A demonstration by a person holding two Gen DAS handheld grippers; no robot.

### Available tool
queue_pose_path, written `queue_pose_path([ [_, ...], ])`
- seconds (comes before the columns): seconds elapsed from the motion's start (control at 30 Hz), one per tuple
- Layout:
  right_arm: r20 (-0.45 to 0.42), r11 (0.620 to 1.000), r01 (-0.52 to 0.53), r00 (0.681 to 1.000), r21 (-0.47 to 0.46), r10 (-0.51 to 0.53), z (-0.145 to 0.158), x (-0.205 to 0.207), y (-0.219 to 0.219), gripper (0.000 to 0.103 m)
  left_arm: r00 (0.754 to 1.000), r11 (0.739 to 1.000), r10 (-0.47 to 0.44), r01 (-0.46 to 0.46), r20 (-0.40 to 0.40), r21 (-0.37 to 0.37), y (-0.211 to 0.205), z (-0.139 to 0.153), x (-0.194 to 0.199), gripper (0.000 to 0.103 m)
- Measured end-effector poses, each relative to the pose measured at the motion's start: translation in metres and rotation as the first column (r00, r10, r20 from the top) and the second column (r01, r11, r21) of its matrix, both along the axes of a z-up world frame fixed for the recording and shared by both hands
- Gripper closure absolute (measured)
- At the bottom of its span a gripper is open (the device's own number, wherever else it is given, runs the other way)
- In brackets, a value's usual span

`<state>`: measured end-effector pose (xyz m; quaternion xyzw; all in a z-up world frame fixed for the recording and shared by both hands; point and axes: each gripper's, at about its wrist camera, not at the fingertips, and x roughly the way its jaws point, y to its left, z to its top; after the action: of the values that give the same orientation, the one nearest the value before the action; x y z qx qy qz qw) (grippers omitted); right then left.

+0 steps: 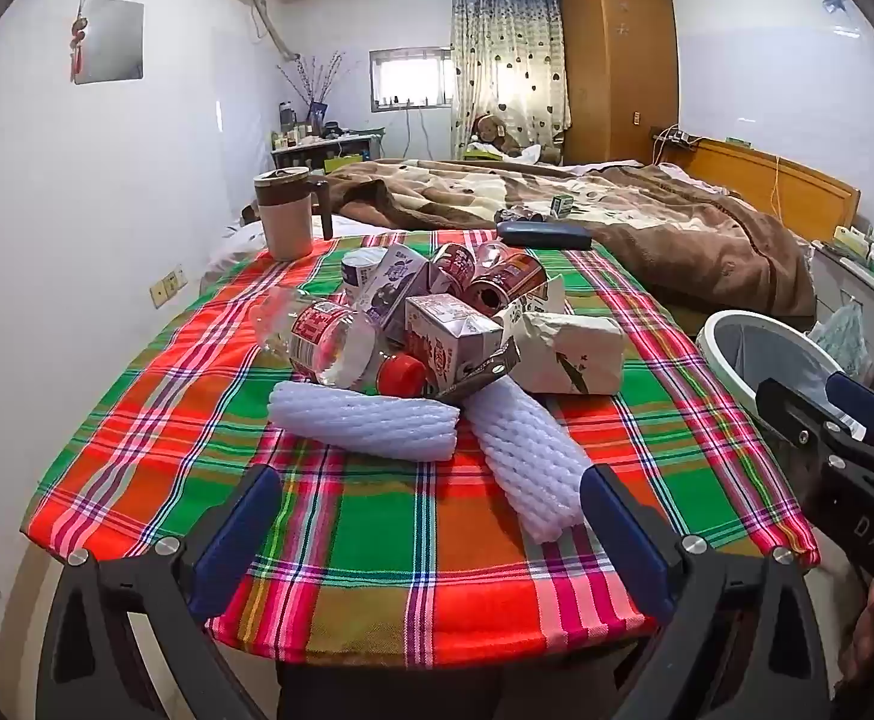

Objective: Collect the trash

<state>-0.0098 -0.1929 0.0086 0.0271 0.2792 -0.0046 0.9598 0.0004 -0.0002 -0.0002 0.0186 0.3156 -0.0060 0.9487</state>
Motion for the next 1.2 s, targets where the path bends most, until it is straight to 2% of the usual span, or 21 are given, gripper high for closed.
queue_pose_path([
  [1.2, 0.0, 1.0, 0.001, 1.0, -0.006, -0.001, -0.0002, -0.0017, 0.0035, 0.028, 1.0, 1.0, 0.014, -0.014, 0.005, -0.008, 0.0049, 0.0024, -0.0036, 0.002],
])
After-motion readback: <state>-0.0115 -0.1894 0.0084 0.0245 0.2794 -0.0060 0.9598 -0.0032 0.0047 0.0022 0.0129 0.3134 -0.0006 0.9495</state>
